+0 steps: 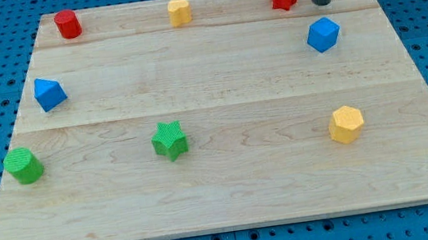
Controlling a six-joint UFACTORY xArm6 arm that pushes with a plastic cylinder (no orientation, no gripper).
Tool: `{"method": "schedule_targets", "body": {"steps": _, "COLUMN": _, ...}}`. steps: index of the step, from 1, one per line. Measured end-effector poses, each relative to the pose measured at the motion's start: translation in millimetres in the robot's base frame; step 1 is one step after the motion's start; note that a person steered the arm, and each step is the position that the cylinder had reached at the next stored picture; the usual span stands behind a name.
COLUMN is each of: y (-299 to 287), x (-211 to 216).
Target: Move the red star right side of the yellow heart
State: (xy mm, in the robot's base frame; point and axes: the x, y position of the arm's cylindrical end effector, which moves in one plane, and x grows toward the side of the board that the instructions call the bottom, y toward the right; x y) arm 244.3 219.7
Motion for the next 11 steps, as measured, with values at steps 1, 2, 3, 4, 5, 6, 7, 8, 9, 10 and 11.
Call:
{"method": "schedule_targets", "body": {"steps": 1, "y": -6, "x": -15}}
{"method": "schedule_targets", "body": {"steps": 2, "y": -71, "x": -30}}
{"method": "schedule_targets", "body": {"steps": 3, "y": -132, "x": -26}}
{"method": "schedule_targets", "body": {"steps": 4, "y": -174, "x": -25}}
{"method": "schedule_targets", "body": {"steps": 5, "y": -170, "x": -25}}
{"method": "schedule_targets", "body": {"steps": 6, "y": -174, "x": -25}}
{"method": "schedule_targets", "body": {"steps": 7, "y": -227, "x": -24}}
{"method": "schedule_targets", "body": {"steps": 8, "y": -260, "x": -29}}
{"method": "schedule_targets", "body": {"steps": 9, "y": -285, "x": -5}}
{"method": "schedule_targets", "body": {"steps": 10, "y": -317, "x": 16}}
{"method": "schedule_targets", "body": {"steps": 11, "y": -313, "x": -46}}
